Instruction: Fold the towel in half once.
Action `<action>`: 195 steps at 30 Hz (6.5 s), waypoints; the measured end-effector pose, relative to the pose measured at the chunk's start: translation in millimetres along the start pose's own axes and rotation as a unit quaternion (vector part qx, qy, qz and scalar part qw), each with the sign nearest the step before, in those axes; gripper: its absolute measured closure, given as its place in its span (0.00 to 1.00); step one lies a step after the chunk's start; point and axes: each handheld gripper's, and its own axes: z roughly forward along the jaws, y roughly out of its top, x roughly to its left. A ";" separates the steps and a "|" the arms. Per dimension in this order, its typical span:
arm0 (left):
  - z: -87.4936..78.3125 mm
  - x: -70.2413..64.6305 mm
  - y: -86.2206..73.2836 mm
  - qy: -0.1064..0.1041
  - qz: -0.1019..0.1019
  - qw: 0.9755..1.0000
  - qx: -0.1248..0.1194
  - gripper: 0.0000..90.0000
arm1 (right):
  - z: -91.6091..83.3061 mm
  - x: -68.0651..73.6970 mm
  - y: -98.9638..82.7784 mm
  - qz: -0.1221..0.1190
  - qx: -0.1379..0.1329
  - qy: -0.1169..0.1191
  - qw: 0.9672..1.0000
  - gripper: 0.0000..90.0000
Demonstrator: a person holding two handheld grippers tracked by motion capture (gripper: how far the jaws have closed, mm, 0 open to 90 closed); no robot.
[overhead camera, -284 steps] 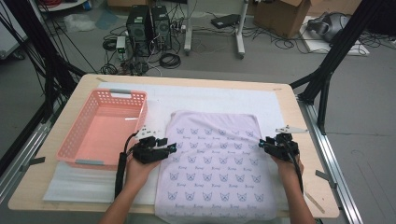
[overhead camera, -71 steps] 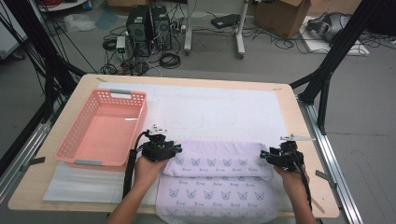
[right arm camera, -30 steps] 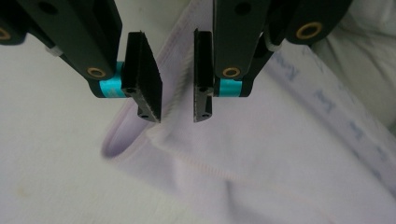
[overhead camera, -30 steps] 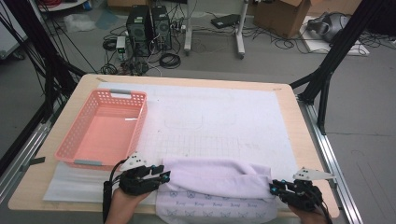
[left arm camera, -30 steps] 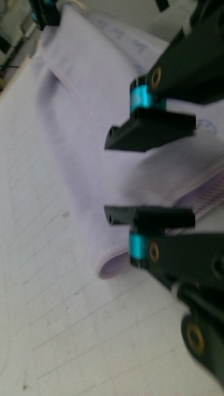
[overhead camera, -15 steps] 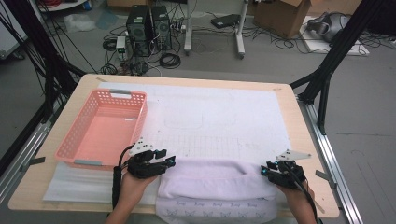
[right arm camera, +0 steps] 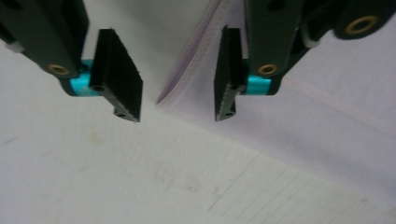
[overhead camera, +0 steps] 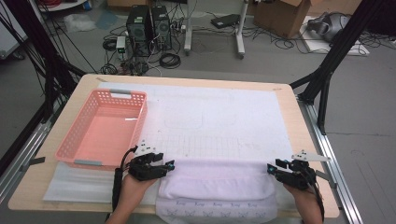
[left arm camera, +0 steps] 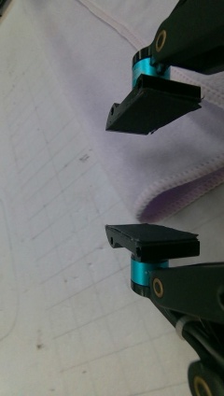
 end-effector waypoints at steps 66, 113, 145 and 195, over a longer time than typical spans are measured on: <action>90.8 78.0 138.3 0.080 -0.062 0.993 -0.054 0.94 | 93.2 -55.3 127.3 0.002 -0.035 -0.073 0.997 0.96; 51.3 19.5 59.5 0.019 0.014 0.999 -0.043 0.97 | 52.6 -30.4 70.9 -0.018 -0.002 -0.029 0.999 0.95; -33.9 -13.9 -16.2 -0.029 0.024 0.996 -0.078 0.99 | -21.8 11.8 -15.9 -0.018 -0.055 0.014 0.998 0.94; -82.5 -49.4 -57.8 -0.065 0.069 0.993 -0.064 0.96 | -68.8 41.0 -49.8 -0.043 -0.045 0.050 0.997 0.94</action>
